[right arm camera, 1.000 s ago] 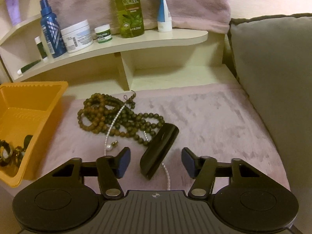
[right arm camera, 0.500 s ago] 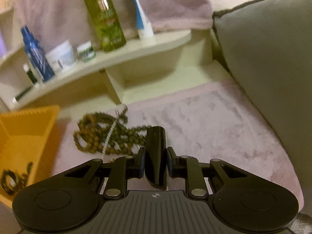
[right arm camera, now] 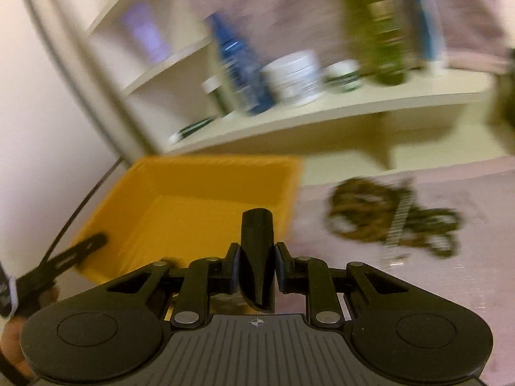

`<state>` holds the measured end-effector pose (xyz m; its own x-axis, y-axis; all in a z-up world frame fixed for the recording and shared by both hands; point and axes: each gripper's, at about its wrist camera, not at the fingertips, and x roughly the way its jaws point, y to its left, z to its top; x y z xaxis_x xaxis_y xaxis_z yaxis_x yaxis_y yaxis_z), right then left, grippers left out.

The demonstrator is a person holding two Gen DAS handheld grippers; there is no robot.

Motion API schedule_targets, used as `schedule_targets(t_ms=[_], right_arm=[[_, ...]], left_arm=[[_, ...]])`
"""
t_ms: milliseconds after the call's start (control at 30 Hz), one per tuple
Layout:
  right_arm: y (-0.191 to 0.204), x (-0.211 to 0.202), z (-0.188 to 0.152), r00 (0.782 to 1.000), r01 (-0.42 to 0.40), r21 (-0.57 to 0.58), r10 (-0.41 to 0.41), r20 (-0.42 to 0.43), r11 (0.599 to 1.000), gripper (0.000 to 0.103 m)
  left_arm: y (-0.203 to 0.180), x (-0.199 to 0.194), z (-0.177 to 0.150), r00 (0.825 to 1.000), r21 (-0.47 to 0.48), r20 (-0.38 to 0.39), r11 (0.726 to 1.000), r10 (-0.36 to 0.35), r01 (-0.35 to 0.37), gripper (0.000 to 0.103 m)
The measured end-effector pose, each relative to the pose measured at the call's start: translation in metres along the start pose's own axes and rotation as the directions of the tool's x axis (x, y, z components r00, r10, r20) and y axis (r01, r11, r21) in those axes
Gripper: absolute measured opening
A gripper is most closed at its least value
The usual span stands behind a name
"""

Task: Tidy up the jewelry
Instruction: 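Carry the black strap into the orange tray and open the right gripper, then move the right gripper back over the pearl strand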

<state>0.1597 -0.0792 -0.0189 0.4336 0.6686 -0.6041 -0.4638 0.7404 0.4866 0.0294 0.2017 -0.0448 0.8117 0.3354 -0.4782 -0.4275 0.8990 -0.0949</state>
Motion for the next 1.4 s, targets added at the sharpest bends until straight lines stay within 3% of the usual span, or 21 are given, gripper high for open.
schedule_targets(t_ms=[233, 367, 667, 867, 1067, 1167, 1400], right_arm=[[0.028, 0.045, -0.008, 0.994, -0.011, -0.068, 0.004, -0.109, 0.998, 0.023], [0.031, 0.057, -0.011, 0.992, -0.007, -0.08, -0.003, -0.129, 0.997, 0.023], [0.037, 0.062, -0.011, 0.994, -0.037, -0.101, 0.026, -0.11, 0.994, 0.025], [0.033, 0.036, -0.008, 0.999, -0.029, -0.109, 0.024, -0.044, 0.994, 0.036], [0.007, -0.005, -0.007, 0.999, 0.038, -0.083, -0.037, 0.018, 0.996, 0.037], [-0.012, -0.022, -0.011, 0.993, 0.109, -0.077, -0.106, 0.045, 0.991, 0.037], [-0.064, -0.041, -0.023, 0.971, 0.237, -0.035, -0.236, 0.032, 0.971, 0.037]], left_arm=[[0.0, -0.001, 0.001, 1.0, -0.002, 0.0, 1.0, -0.003, 0.003, 0.01], [0.0, -0.001, 0.001, 1.0, -0.004, 0.0, 1.0, -0.004, 0.004, 0.01], [0.0, 0.0, 0.001, 1.0, -0.004, -0.002, 1.0, -0.002, 0.002, 0.01], [0.0, 0.001, 0.001, 1.0, -0.007, -0.006, 1.0, -0.001, 0.001, 0.01], [0.0, 0.001, 0.0, 1.0, -0.006, -0.004, 1.0, 0.0, 0.0, 0.01], [0.0, 0.001, 0.0, 1.0, -0.006, -0.004, 1.0, 0.001, -0.001, 0.01], [0.0, 0.001, 0.0, 1.0, -0.004, -0.006, 1.0, 0.006, -0.006, 0.01]])
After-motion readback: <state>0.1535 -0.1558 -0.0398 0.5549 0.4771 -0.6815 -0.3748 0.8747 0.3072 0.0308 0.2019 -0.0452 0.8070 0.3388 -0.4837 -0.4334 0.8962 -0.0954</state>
